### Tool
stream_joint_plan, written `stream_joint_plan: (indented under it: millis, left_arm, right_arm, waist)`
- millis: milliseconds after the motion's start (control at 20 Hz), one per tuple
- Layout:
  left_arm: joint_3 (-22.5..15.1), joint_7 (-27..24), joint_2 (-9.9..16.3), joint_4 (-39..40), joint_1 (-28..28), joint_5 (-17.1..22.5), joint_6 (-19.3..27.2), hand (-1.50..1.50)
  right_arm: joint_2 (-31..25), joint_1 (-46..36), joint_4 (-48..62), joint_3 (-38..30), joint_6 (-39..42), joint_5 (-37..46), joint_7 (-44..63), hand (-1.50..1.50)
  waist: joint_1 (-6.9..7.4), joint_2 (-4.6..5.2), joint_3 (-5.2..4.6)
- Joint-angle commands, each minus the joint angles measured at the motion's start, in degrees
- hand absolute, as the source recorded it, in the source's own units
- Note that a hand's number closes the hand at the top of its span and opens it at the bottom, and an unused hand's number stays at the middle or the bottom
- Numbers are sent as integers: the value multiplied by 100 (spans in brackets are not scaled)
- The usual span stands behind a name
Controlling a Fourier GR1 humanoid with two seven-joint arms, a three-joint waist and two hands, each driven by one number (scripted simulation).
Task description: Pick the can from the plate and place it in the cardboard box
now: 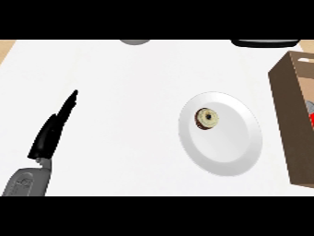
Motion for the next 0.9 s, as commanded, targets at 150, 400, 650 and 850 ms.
stream_joint_plan:
  millis: [150,400,650,850]
  left_arm:
    - [68,-210,64,131,-3,7,-38,0]
    - [-35,151,-159,87,-172,-41,55,0]
    - [-73,-69,-139,-18,119,-13,-35,0]
    - [66,35,15,-102,-80,62,-117,0]
  right_arm:
    - [-1069,-112,1950,-483,-324,-493,-1316,-150]
    - [-1617,387,2789,-868,-33,-912,-2170,-150]
    - [-2386,756,3922,-956,396,-1024,-2924,-150]
    - [-2338,858,4328,-707,45,-779,-3538,-150]
  waist:
    - [52,24,4]
    - [-11,16,6]
    - [33,27,18]
    - [94,42,32]
